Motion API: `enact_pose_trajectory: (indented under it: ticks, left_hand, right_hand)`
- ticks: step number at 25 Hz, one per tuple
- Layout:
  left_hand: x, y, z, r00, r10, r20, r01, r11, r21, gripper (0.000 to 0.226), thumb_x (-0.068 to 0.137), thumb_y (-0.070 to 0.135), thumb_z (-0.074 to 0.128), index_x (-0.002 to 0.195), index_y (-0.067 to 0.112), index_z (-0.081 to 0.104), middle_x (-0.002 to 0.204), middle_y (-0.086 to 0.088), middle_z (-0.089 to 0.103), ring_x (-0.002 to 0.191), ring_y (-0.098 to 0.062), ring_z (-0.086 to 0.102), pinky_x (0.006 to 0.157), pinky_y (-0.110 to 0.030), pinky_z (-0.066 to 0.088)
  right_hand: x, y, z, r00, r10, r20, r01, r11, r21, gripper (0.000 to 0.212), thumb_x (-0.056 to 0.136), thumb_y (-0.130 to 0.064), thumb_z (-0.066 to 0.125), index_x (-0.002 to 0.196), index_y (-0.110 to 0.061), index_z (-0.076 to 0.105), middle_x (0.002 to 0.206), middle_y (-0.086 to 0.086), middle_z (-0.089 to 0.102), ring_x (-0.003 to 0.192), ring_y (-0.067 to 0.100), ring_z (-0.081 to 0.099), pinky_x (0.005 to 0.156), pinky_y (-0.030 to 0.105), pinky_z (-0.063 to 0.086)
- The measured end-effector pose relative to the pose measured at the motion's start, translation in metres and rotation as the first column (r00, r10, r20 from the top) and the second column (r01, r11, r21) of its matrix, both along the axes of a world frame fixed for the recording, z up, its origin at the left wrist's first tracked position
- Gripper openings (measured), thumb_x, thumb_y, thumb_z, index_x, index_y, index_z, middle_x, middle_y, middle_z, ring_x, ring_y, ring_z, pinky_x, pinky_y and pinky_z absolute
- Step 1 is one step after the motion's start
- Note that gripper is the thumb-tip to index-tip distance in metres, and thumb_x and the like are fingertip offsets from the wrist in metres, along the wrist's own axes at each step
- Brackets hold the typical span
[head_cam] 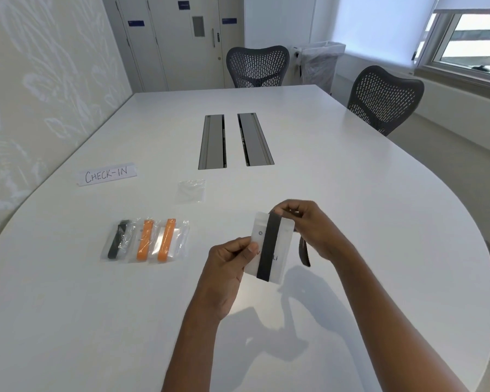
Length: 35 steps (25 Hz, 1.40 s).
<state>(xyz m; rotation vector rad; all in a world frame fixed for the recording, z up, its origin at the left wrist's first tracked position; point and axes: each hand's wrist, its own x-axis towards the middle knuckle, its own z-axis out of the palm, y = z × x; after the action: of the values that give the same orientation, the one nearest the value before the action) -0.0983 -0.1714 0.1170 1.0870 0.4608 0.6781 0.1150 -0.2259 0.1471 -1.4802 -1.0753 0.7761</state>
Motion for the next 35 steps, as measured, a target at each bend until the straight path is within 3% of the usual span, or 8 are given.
enact_pose_trajectory:
  ticks: [6, 11, 15, 17, 19, 23, 27, 35]
  left_hand:
    - [-0.003, 0.001, 0.02, 0.998, -0.062, -0.026, 0.06, 0.995, -0.085, 0.032, 0.086, 0.017, 0.072, 0.112, 0.0, 0.079, 0.12, -0.02, 0.076, 0.11, -0.026, 0.073, 0.097, -0.033, 0.059]
    - [0.001, -0.002, 0.02, 0.997, 0.042, -0.065, -0.049, 0.994, -0.098, 0.024, 0.084, 0.018, 0.073, 0.102, 0.008, 0.084, 0.114, -0.017, 0.079, 0.105, -0.023, 0.075, 0.1, -0.037, 0.057]
    - [0.004, 0.005, 0.014, 0.979, 0.186, -0.087, -0.2, 0.961, -0.193, 0.029, 0.087, 0.019, 0.075, 0.109, 0.001, 0.079, 0.112, -0.021, 0.078, 0.095, -0.027, 0.073, 0.081, -0.032, 0.061]
    - [0.003, 0.009, 0.008, 0.959, 0.26, -0.114, -0.281, 0.924, -0.259, 0.027, 0.089, 0.014, 0.075, 0.112, -0.001, 0.077, 0.112, -0.02, 0.078, 0.098, -0.028, 0.074, 0.076, -0.029, 0.061]
    - [0.003, 0.01, 0.004, 0.936, 0.33, -0.122, -0.352, 0.882, -0.312, 0.019, 0.092, 0.008, 0.073, 0.109, 0.0, 0.077, 0.108, -0.016, 0.08, 0.099, -0.025, 0.076, 0.074, -0.027, 0.062]
    - [0.004, 0.012, 0.002, 0.875, 0.454, -0.168, -0.482, 0.845, -0.231, 0.007, 0.093, 0.007, 0.074, 0.094, 0.009, 0.08, 0.093, -0.007, 0.082, 0.082, -0.017, 0.077, 0.073, -0.028, 0.06]
    - [0.005, 0.011, -0.002, 0.79, 0.57, -0.224, -0.587, 0.81, -0.009, 0.011, 0.094, 0.012, 0.076, 0.086, 0.017, 0.08, 0.079, 0.006, 0.081, 0.067, -0.002, 0.07, 0.059, -0.015, 0.054]
    - [0.015, 0.003, -0.016, 0.688, 0.674, -0.269, -0.578, 0.734, 0.358, 0.012, 0.093, 0.024, 0.078, 0.104, 0.021, 0.082, 0.088, 0.013, 0.079, 0.086, -0.005, 0.074, 0.08, -0.027, 0.058]
  right_hand:
    - [-0.027, -0.016, -0.029, 0.941, 0.228, -0.249, -0.252, 0.965, -0.067, 0.032, 0.107, -0.004, 0.053, 0.1, -0.022, 0.078, 0.1, 0.002, 0.08, 0.096, 0.02, 0.076, 0.085, 0.034, 0.062]
    - [-0.053, -0.013, -0.037, 0.834, 0.23, -0.501, -0.259, 0.966, 0.012, 0.023, 0.107, -0.004, 0.049, 0.116, -0.011, 0.069, 0.1, 0.004, 0.078, 0.095, 0.02, 0.075, 0.083, 0.033, 0.06]
    - [-0.096, -0.009, -0.053, 0.705, 0.105, -0.701, -0.131, 0.991, 0.017, 0.029, 0.107, -0.006, 0.032, 0.091, -0.009, 0.057, 0.069, 0.003, 0.049, 0.056, 0.014, 0.029, 0.059, 0.029, 0.022]
    - [-0.111, -0.009, -0.062, 0.794, 0.03, -0.607, -0.027, 1.0, 0.014, 0.018, 0.106, -0.017, 0.036, 0.096, -0.01, 0.049, 0.07, 0.001, 0.041, 0.058, 0.015, 0.023, 0.058, 0.032, 0.017]
    - [-0.122, -0.01, -0.073, 0.931, -0.092, -0.353, 0.105, 0.994, 0.016, 0.013, 0.108, -0.02, 0.041, 0.107, -0.009, 0.048, 0.071, -0.003, 0.045, 0.058, 0.013, 0.031, 0.055, 0.03, 0.024]
    - [-0.141, -0.016, -0.082, 0.986, -0.167, -0.005, 0.167, 0.985, -0.037, 0.028, 0.113, -0.016, 0.036, 0.099, -0.02, 0.06, 0.065, -0.01, 0.052, 0.06, 0.006, 0.045, 0.059, 0.023, 0.038]
    - [-0.147, -0.025, -0.068, 0.988, -0.145, -0.044, 0.139, 0.983, -0.124, 0.032, 0.114, -0.02, 0.034, 0.097, -0.016, 0.061, 0.062, -0.005, 0.054, 0.057, 0.008, 0.046, 0.058, 0.028, 0.039]
    - [-0.139, -0.039, -0.033, 0.926, -0.214, -0.31, 0.114, 0.944, -0.311, 0.044, 0.114, -0.024, 0.033, 0.09, -0.008, 0.066, 0.06, 0.005, 0.061, 0.048, 0.014, 0.049, 0.049, 0.02, 0.041]
